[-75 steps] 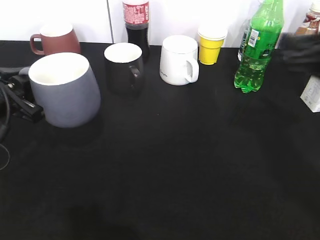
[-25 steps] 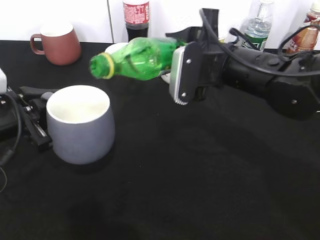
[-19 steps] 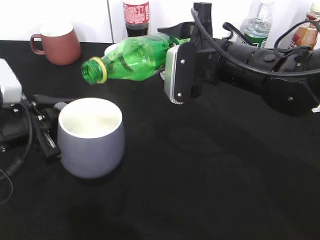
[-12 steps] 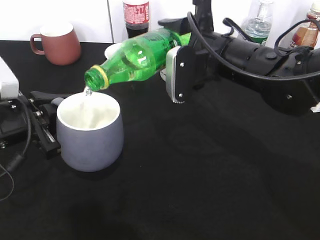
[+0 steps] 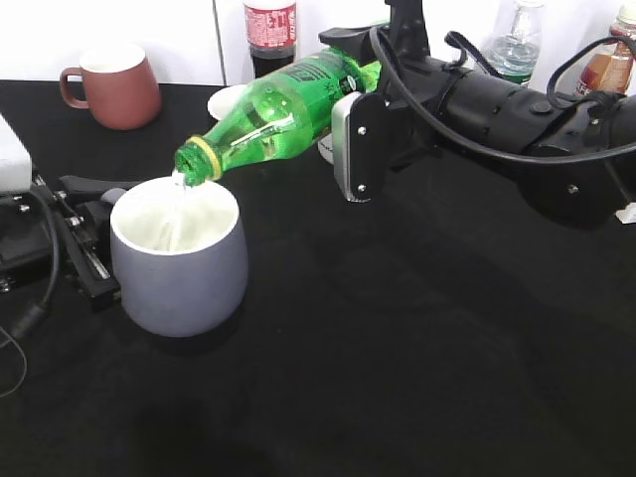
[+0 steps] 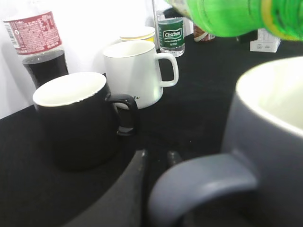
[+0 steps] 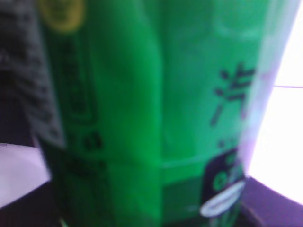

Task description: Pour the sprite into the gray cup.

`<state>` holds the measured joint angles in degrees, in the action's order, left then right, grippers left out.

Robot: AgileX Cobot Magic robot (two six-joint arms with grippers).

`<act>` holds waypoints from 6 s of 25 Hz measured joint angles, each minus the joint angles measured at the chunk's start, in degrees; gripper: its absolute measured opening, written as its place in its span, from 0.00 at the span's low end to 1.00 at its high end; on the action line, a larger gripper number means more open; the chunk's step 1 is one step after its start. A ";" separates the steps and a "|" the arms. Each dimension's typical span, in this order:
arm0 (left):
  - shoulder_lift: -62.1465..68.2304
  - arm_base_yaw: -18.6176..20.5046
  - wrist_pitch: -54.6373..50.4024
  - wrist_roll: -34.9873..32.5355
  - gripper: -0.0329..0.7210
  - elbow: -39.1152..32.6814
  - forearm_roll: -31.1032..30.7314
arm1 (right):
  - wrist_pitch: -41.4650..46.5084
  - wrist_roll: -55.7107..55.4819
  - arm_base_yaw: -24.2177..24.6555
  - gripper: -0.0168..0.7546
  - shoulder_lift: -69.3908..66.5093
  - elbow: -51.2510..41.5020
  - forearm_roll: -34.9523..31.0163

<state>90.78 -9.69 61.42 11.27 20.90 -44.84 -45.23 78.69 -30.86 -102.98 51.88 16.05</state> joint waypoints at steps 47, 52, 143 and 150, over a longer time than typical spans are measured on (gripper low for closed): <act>29.92 2.21 2.76 -12.66 0.15 26.06 41.45 | 12.03 -89.80 6.65 0.55 13.05 -10.36 -9.75; 33.20 2.67 -1.54 -15.85 0.15 32.95 40.54 | 12.03 -89.83 6.65 0.55 13.05 -10.36 -11.49; -85.22 2.01 -122.44 -13.27 0.54 8.99 47.96 | 104.91 -82.83 22.52 0.78 97.61 -22.95 -16.05; -91.21 8.55 -122.44 -13.27 0.54 8.93 47.96 | 104.91 -82.89 31.78 0.78 103.42 -22.95 -16.37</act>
<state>-0.42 -1.13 -61.02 -2.00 29.83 3.12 59.67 -4.19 0.92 0.44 28.93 -0.32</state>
